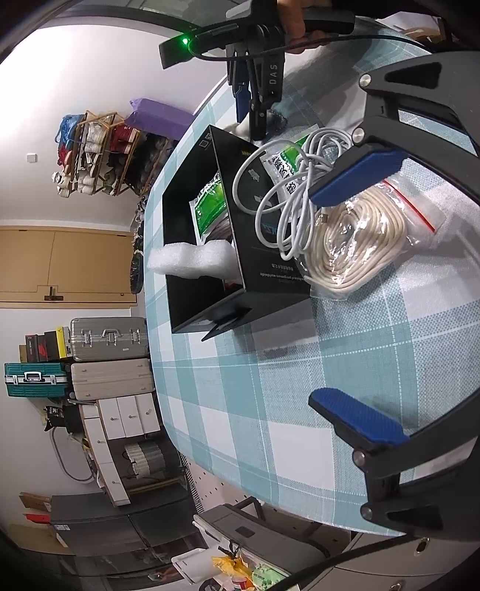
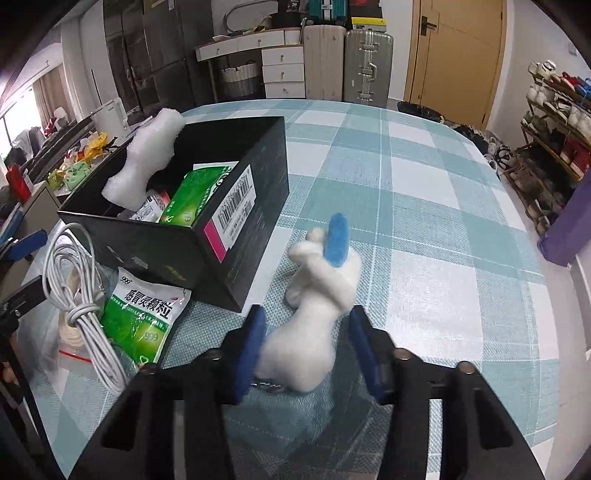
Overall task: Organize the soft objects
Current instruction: 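Reach the right tool to the white plush toy and grasp it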
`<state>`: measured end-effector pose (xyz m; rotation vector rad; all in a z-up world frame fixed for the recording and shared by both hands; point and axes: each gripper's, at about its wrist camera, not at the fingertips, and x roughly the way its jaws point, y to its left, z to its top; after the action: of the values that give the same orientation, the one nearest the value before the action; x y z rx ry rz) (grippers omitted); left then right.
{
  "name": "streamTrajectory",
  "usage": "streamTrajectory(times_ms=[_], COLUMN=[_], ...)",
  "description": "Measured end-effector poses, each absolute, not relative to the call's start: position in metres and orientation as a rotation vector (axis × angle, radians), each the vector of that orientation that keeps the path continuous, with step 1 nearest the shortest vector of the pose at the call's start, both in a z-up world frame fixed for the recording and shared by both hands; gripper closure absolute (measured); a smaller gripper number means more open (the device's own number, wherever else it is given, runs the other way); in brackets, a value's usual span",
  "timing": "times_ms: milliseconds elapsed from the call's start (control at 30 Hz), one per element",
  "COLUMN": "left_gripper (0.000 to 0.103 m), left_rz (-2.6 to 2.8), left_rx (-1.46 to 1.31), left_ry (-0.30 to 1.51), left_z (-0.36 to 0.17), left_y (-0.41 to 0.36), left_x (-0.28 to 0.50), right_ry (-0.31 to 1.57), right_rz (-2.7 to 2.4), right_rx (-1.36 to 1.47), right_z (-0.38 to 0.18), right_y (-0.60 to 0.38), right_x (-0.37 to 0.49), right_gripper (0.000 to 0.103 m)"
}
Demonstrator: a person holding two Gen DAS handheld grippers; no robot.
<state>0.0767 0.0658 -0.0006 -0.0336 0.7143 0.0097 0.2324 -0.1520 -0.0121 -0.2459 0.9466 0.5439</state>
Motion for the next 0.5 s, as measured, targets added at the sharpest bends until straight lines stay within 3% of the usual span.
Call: streamTrajectory(times_ms=[67,500], left_gripper=[0.003,0.004], left_rz=[0.006,-0.001], left_rx=[-0.032,-0.029], left_ry=[0.720,0.729], left_z=[-0.001,-0.004], left_y=[0.065,0.060], left_x=[0.077,0.078], right_ry=[0.940,0.932], right_rz=[0.540,0.623], right_rx=[-0.236,-0.271], right_z=[-0.011,-0.007], right_y=[-0.158,-0.176], right_x=[0.229,0.190], right_gripper=[0.067,0.068])
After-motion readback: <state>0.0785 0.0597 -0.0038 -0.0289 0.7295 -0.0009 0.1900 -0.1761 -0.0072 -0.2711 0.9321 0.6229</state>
